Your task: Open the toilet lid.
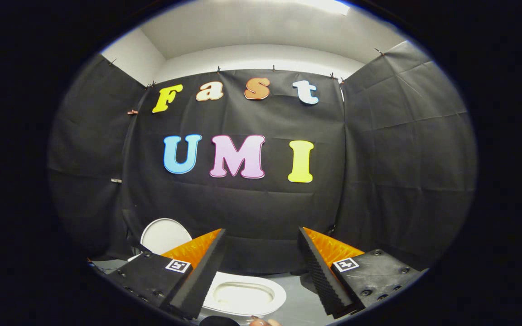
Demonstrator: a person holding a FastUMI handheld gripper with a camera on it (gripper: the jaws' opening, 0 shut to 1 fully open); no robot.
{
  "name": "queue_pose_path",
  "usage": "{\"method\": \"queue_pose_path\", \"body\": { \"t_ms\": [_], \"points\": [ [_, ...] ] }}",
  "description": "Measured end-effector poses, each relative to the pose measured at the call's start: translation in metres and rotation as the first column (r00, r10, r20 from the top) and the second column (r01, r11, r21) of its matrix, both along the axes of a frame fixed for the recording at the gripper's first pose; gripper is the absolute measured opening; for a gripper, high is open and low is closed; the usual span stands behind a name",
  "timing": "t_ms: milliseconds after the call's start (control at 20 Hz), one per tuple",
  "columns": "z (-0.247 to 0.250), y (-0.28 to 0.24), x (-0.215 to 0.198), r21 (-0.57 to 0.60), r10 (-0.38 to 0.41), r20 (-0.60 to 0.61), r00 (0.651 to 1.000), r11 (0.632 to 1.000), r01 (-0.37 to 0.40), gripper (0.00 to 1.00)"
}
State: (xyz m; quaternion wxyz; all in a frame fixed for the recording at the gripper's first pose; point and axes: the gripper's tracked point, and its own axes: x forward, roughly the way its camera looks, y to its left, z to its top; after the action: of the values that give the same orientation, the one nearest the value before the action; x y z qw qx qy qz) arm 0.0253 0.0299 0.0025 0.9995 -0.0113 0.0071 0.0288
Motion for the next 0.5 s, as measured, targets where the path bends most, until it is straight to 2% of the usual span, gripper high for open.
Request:
{"method": "queue_pose_path", "body": {
  "t_ms": [500],
  "points": [
    [0.0019, -0.0010, -0.0057, 0.026, 0.025, 0.002, 1.000, 0.999, -0.025, 0.98]
  ]
}}
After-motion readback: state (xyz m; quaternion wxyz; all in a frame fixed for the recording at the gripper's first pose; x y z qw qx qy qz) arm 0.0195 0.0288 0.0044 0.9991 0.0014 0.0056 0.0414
